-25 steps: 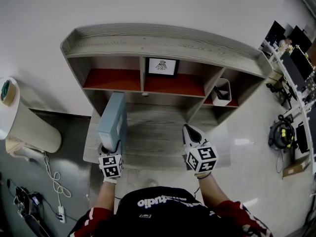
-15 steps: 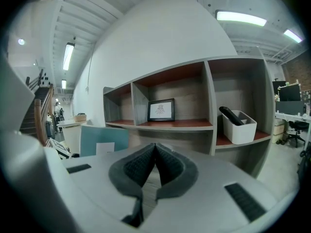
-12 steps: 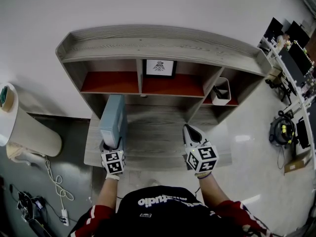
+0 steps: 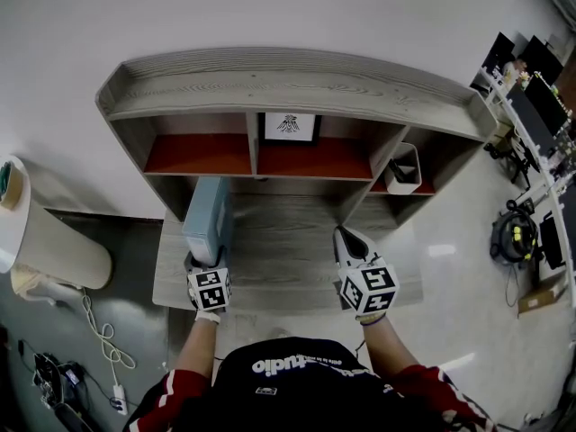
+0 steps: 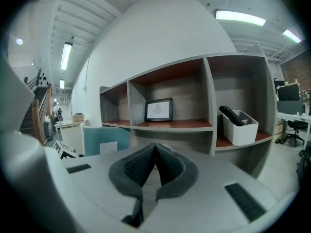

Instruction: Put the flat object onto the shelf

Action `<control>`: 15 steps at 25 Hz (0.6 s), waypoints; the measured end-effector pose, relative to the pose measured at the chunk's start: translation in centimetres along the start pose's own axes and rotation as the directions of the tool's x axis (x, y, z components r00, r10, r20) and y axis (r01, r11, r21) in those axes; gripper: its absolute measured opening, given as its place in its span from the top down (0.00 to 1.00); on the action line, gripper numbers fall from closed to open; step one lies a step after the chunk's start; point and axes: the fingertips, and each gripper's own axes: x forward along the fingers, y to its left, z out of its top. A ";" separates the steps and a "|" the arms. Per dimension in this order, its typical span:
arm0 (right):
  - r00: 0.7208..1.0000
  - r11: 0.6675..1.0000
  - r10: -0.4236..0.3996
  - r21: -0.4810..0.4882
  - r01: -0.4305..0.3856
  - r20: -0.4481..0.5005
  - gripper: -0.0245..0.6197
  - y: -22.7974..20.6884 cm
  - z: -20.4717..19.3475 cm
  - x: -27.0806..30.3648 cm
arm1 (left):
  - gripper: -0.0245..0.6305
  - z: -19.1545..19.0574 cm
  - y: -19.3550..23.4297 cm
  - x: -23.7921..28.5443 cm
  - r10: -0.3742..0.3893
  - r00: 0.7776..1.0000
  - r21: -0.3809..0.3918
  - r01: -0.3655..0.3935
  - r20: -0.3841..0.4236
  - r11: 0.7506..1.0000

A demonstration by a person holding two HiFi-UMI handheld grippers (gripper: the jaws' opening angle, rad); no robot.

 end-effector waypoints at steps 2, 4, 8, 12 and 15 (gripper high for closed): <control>1.000 1.000 -0.002 0.000 0.002 0.000 0.96 -0.2 0.1 0.1 | 0.55 -0.1 -0.2 0.5 0.000 1.000 -0.007 -0.001 -0.014 1.000; 1.000 1.000 -0.003 0.001 0.003 -0.001 0.96 -0.3 0.1 0.2 | 0.54 -0.4 -0.3 1.0 0.000 0.999 -0.014 0.000 -0.033 1.000; 1.000 1.000 -0.005 0.002 0.005 -0.003 0.96 -0.5 0.1 0.4 | 0.54 -0.7 -0.4 2.4 0.000 0.998 -0.025 -0.001 -0.056 1.000; 1.000 1.000 -0.014 0.004 0.014 -0.007 0.96 -1.0 0.0 0.3 | 0.54 -0.7 -0.7 3.2 0.001 0.997 -0.035 -0.003 -0.072 0.999; 1.000 1.000 -0.022 0.007 0.022 -0.009 0.96 -1.6 -0.1 0.2 | 0.54 -0.4 -0.9 3.8 0.003 0.997 -0.038 -0.006 -0.076 0.999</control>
